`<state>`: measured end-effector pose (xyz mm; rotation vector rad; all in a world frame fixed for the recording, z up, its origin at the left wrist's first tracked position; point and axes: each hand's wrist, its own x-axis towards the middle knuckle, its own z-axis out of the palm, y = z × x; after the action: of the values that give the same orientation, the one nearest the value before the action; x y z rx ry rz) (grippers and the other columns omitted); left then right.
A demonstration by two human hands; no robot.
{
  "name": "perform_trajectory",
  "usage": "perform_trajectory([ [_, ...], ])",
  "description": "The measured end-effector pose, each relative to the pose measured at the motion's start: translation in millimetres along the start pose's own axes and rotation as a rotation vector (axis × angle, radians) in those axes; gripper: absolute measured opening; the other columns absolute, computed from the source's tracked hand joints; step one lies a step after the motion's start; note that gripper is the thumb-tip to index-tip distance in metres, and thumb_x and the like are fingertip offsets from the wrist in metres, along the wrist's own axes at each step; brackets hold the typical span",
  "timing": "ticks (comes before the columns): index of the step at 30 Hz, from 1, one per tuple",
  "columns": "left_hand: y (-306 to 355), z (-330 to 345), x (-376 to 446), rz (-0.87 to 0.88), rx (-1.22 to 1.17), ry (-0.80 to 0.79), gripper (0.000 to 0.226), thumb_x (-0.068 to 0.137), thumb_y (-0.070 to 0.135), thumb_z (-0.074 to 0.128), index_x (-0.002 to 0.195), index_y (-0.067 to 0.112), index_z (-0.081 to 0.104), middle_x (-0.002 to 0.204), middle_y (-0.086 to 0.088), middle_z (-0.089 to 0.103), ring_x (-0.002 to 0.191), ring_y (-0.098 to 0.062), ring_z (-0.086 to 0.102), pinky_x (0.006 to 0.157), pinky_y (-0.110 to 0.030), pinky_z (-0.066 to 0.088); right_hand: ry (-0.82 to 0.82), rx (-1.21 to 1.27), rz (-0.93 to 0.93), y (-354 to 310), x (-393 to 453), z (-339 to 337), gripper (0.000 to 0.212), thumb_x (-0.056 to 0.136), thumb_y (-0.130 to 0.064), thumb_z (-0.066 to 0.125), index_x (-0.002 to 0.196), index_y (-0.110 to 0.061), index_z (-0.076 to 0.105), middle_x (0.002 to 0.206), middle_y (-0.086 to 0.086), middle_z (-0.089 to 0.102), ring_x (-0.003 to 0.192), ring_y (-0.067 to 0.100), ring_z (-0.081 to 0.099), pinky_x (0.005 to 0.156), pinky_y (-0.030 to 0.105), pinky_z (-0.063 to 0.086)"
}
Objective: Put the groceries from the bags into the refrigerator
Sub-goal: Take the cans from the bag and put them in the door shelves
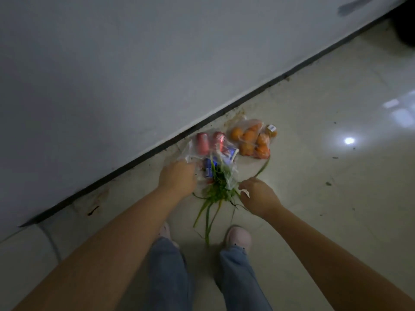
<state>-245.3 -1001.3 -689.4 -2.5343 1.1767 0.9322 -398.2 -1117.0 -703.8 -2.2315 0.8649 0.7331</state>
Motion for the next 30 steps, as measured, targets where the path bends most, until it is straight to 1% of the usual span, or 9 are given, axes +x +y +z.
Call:
perform_trajectory([
  [5,-42.0,119.4,91.1,0.103,0.106,-0.112,0.027,0.096,0.014,0.041,0.116,0.006,0.056,0.121,-0.012,0.055,0.114,-0.028,0.051,0.088,-0.036,0.044,-0.05,-0.115,0.074,1.3,121.2,90.8,0.031,0.089,-0.013,0.044,0.116,-0.003,0.057,0.121,0.017,0.055,0.117,0.032,0.047,0.094,0.039,0.045],
  [9,-58.6,145.4,131.6,0.241,0.134,-0.081,0.03,0.096,0.019,0.041,0.121,0.007,0.052,0.126,-0.012,0.052,0.12,-0.028,0.046,0.096,-0.036,0.04,-0.07,-0.21,0.016,4.0,170.3,112.8,0.027,0.089,-0.01,0.044,0.111,-0.001,0.056,0.121,0.019,0.054,0.114,0.033,0.051,0.091,0.037,0.045],
  [14,-93.9,210.2,232.3,0.483,0.41,-0.043,0.039,0.096,0.021,0.04,0.134,0.016,0.044,0.138,-0.003,0.045,0.13,-0.022,0.039,0.105,-0.033,0.03,-0.081,-0.352,-0.108,30.8,265.0,178.0,0.026,0.089,-0.008,0.044,0.11,-0.001,0.056,0.122,0.018,0.051,0.114,0.033,0.052,0.089,0.038,0.045],
  [17,-109.1,233.6,282.9,0.617,0.585,-0.043,0.041,0.096,0.022,0.038,0.136,0.017,0.043,0.142,0.0,0.043,0.133,-0.018,0.039,0.104,-0.033,0.031,0.072,-0.56,-0.286,36.5,301.5,204.8,0.024,0.074,-0.013,0.066,0.094,-0.001,0.066,0.104,0.018,0.062,0.097,0.033,0.06,0.073,0.035,0.051],
  [19,-119.6,243.6,310.9,0.785,0.595,0.126,0.036,0.088,0.018,0.04,0.115,0.012,0.063,0.119,-0.006,0.063,0.111,-0.02,0.062,0.085,-0.032,0.047,0.15,-0.685,-0.349,37.0,322.4,215.4,0.026,0.065,-0.02,0.075,0.086,-0.006,0.071,0.095,0.012,0.067,0.089,0.029,0.063,0.072,0.03,0.053],
  [21,-123.3,239.8,323.4,0.846,0.628,0.226,0.025,0.068,0.026,0.057,0.077,0.012,0.074,0.08,-0.004,0.073,0.071,-0.019,0.072,0.056,-0.024,0.05,0.098,-0.757,-0.413,42.1,337.7,224.4,0.031,0.087,-0.02,0.053,0.115,-0.009,0.06,0.123,0.011,0.055,0.115,0.03,0.048,0.094,0.036,0.041],
  [25,-128.4,243.6,343.8,0.858,0.74,0.249,0.033,0.037,0.029,0.087,0.062,0.015,0.071,0.064,0.0,0.069,0.059,-0.018,0.069,0.05,-0.02,0.046,0.086,-0.849,-0.32,46.1,348.5,224.0,0.037,0.092,-0.02,0.045,0.126,-0.01,0.05,0.134,0.011,0.048,0.126,0.031,0.037,0.101,0.039,0.033],
  [27,-123.5,243.5,340.4,0.847,0.738,0.265,0.032,0.045,0.036,0.084,0.068,0.018,0.07,0.07,0.002,0.069,0.068,-0.017,0.069,0.056,-0.02,0.047,0.072,-0.866,-0.229,48.2,347.8,222.2,0.035,0.092,-0.021,0.045,0.125,-0.012,0.05,0.131,0.011,0.052,0.125,0.032,0.04,0.102,0.038,0.033],
  [30,-122.4,249.0,349.3,0.647,0.726,0.263,0.032,0.091,0.034,0.051,0.116,0.016,0.058,0.12,-0.002,0.06,0.116,-0.02,0.055,0.09,-0.031,0.041,0.05,-0.834,-0.089,56.6,345.3,214.5,0.026,0.091,-0.022,0.045,0.113,-0.013,0.058,0.119,0.009,0.062,0.114,0.027,0.052,0.094,0.034,0.04],
])
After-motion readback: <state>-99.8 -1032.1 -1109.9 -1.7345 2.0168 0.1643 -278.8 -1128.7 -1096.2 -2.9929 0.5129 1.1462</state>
